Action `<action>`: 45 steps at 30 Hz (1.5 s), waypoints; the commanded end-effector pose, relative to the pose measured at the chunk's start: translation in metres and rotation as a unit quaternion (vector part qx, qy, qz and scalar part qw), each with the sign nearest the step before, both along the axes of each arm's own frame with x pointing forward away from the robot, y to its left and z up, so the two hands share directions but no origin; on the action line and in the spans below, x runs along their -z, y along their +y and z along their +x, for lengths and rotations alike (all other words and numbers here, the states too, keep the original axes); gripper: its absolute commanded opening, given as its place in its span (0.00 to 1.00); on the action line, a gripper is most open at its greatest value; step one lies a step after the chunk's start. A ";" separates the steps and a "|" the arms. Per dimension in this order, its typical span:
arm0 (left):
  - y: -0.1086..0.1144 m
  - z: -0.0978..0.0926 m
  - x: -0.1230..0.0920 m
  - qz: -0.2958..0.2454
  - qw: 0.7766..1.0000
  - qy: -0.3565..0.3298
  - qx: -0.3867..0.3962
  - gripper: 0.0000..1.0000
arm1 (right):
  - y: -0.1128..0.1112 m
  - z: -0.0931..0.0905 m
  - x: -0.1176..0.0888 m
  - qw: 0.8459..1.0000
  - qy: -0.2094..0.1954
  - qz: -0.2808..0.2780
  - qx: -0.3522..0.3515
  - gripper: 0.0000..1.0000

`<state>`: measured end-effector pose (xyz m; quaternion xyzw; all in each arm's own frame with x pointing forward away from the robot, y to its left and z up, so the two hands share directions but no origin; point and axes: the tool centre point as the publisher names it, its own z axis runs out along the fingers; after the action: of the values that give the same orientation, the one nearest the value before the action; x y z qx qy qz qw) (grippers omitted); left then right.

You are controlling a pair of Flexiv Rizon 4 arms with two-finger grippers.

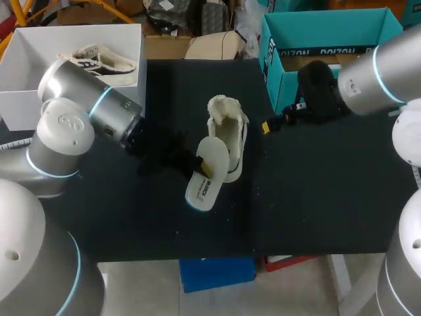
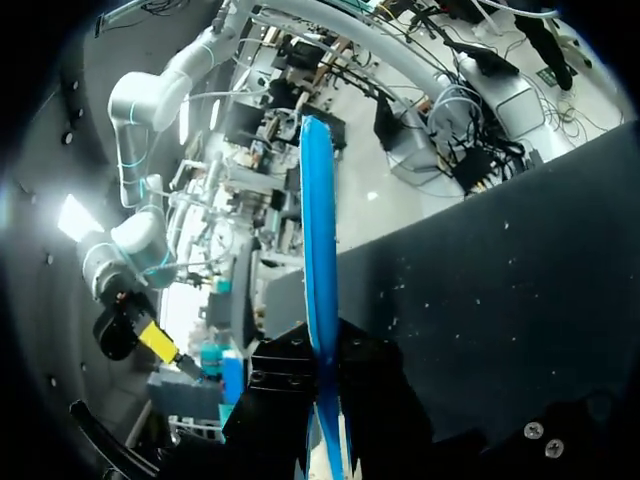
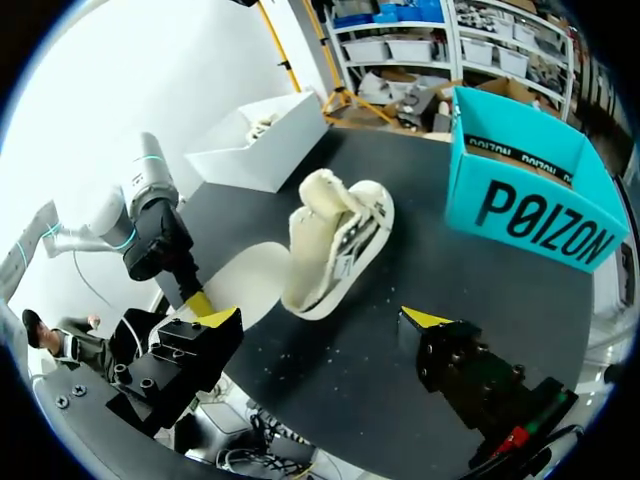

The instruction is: Take the shoe out of the shoebox, open the shoe tongue, remove and reinsert the insole, then place the shoe into the shoebox

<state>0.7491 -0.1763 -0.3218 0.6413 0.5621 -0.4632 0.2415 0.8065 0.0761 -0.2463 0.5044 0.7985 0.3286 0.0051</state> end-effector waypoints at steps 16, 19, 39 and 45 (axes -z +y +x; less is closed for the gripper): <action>-0.010 0.017 0.012 0.027 0.992 0.111 0.059 0.00 | 0.001 0.000 0.000 1.000 0.001 -0.001 0.001 1.00; -0.013 0.020 0.015 0.025 0.991 0.113 0.062 0.00 | 0.001 0.000 0.000 1.000 0.001 -0.001 0.001 1.00; -0.030 0.061 0.025 0.012 0.992 0.114 0.055 0.00 | 0.001 0.000 0.000 1.000 0.001 -0.001 0.001 1.00; -0.036 0.075 0.030 0.004 0.992 0.115 0.054 0.00 | 0.001 0.000 0.000 1.000 0.001 -0.001 0.001 1.00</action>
<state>0.8160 -0.2071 -0.3448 0.6125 0.5587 -0.5380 0.1525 0.8063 0.0764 -0.2463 0.5047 0.7984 0.3283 0.0053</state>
